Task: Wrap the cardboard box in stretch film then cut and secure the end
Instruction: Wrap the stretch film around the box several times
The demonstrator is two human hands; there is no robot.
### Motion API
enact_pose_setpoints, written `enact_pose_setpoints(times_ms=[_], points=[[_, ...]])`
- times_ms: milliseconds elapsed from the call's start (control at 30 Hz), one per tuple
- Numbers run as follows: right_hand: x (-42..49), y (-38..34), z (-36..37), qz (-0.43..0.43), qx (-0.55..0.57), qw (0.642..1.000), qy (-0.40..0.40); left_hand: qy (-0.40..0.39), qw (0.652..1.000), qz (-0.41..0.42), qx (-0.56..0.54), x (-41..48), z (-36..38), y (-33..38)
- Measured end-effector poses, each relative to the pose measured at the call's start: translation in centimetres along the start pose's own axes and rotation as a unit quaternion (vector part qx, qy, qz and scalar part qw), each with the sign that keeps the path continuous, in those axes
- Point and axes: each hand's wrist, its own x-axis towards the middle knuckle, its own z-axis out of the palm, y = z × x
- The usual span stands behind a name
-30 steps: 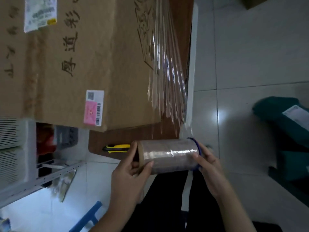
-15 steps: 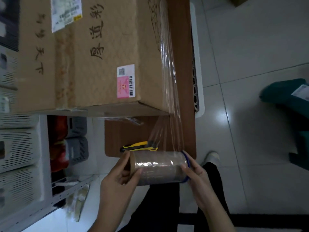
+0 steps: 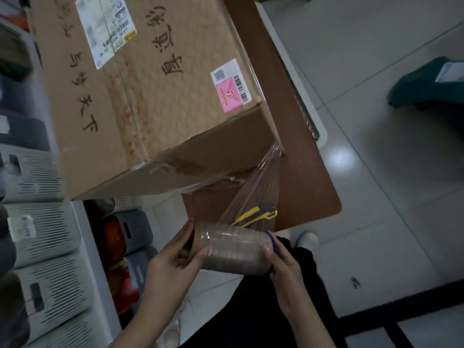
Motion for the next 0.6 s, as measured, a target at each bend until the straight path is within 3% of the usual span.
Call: enact_pose_setpoints(times_ms=[367, 600], points=[[0.4, 6.3, 2.8, -0.037, 0.085, 0.996, 0.008, -0.038, 0.995, 0.08, 0.053, 2.4, -3.7, -3.4], [2.6, 11.7, 8.5, -0.076, 0.146, 0.985, 0.049, -0.119, 0.986, 0.099, 0.068, 6.6, -8.7, -6.0]])
